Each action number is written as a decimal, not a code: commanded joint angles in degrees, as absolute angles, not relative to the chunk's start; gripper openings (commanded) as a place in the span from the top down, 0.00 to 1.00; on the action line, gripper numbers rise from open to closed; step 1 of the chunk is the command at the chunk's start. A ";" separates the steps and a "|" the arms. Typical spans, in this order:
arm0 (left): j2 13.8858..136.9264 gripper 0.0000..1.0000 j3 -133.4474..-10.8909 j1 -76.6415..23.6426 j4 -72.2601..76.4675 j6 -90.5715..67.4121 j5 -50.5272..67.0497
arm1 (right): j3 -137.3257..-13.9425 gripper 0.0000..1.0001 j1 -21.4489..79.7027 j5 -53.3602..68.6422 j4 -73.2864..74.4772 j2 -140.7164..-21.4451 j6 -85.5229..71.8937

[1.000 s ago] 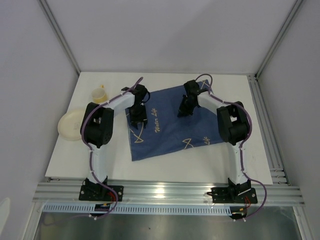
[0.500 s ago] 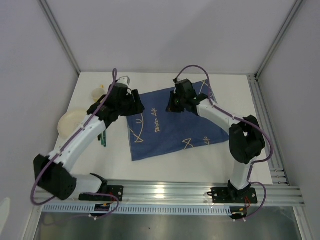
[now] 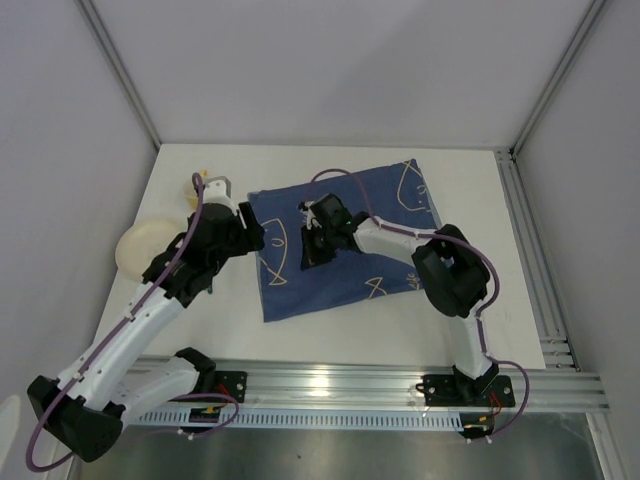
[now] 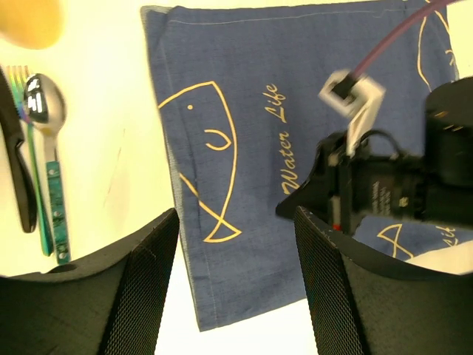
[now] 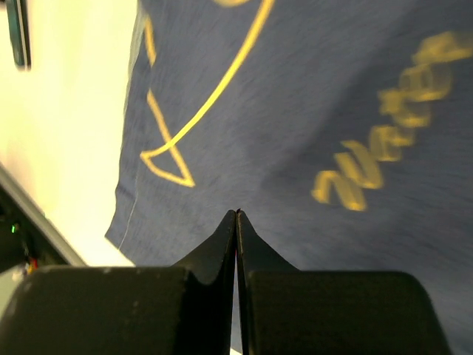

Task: Set the dinner table for one person
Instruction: Flatten out the napkin at the center of the board, then pick up the cup at the center of the board.

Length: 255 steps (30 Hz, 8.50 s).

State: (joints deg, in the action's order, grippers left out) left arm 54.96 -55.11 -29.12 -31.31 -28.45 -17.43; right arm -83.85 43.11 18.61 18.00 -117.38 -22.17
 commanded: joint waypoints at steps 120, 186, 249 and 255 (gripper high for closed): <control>55.02 0.28 -51.15 -31.03 -30.59 -27.07 -14.85 | -66.27 0.92 28.83 -29.26 41.91 -104.68 -41.48; 54.32 0.27 -51.50 -31.55 -31.38 -27.42 -17.14 | -62.49 0.54 23.47 -24.98 26.63 -87.73 -34.99; 109.33 0.04 -101.49 -5.36 -40.51 -30.06 -20.30 | -47.99 0.01 21.01 5.01 15.90 -49.22 -26.19; 119.17 0.06 -114.41 -3.35 -49.99 -30.49 -22.15 | -48.16 0.01 21.09 4.22 18.02 -47.46 -25.75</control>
State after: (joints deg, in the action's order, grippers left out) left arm 116.40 -107.66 -5.28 -43.05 -29.54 -20.23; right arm -47.68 20.84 4.01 16.97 -49.23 -26.87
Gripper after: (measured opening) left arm 0.941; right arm 0.993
